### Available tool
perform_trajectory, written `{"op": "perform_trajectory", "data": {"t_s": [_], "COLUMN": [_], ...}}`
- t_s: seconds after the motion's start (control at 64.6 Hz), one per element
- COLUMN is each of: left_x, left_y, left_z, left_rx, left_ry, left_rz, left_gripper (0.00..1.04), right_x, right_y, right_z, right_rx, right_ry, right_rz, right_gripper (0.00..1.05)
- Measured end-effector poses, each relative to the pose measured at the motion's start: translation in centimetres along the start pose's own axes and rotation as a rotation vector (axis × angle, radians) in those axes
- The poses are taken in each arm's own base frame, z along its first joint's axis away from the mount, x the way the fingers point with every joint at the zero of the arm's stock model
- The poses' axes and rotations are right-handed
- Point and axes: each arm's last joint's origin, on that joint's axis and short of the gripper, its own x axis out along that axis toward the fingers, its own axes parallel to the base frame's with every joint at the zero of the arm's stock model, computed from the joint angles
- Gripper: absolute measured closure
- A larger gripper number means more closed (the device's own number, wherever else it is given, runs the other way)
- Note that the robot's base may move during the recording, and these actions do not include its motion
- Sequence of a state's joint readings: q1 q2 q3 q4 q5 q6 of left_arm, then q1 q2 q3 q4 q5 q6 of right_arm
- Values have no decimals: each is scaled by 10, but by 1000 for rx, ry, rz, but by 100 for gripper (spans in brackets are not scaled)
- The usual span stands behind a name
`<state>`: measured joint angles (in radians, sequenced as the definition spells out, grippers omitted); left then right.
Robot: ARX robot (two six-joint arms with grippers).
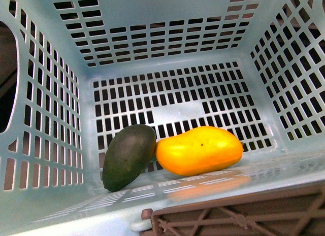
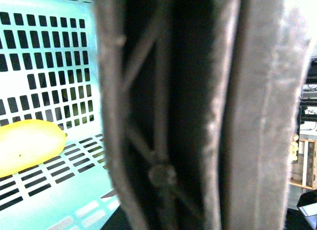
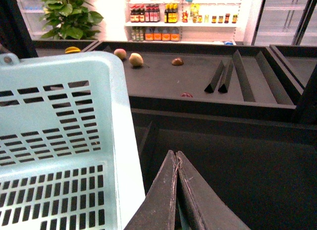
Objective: Pick mango and avocado into basket
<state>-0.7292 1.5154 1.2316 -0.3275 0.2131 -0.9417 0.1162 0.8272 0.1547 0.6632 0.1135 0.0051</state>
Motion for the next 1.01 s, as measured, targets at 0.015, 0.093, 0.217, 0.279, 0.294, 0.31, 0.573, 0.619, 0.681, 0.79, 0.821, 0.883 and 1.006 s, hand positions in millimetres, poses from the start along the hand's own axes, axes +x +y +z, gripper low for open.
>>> {"op": "perform_trajectory", "data": {"t_s": [0.015, 0.093, 0.217, 0.279, 0.294, 0.31, 0.573, 0.619, 0.681, 0.79, 0.821, 0.883, 1.006], "left_x": [0, 0, 0, 0, 0, 0, 0, 0, 0, 0, 0, 0, 0], "left_y": [0, 0, 0, 0, 0, 0, 0, 0, 0, 0, 0, 0, 0], "left_z": [0, 0, 0, 0, 0, 0, 0, 0, 0, 0, 0, 0, 0], "left_rx": [0, 0, 0, 2, 2, 2, 1, 2, 1, 1, -1, -1, 1], "left_ry": [0, 1, -2, -3, -3, -3, 0, -1, -1, 0, -1, 0, -2], "left_rz": [0, 0, 1, 2, 2, 2, 0, 0, 1, 0, 0, 0, 1], "left_gripper": [92, 92, 92, 92, 92, 92, 92, 92, 92, 92, 92, 92, 92], "right_x": [-1, -8, -15, -18, -19, -20, -33, -35, -36, -39, -40, -42, -46], "right_y": [0, -3, -11, -15, -15, -15, -16, -16, -16, -16, -16, -16, -16], "right_z": [-1, -5, -9, -11, -11, -12, -20, -22, -21, -20, -20, -19, -19], "right_rx": [0, 0, 0, 1, 1, 1, 1, 0, 0, 0, 0, 0, 0], "right_ry": [0, 1, 2, 2, 2, 2, -1, -14, -18, -22, -24, -26, -26], "right_rz": [1, 2, 22, -1, -5, -6, -2, 0, -1, -1, -1, -1, -1], "right_gripper": [103, 103, 103, 103, 103, 103, 103, 103, 103, 103, 103, 103, 103]}}
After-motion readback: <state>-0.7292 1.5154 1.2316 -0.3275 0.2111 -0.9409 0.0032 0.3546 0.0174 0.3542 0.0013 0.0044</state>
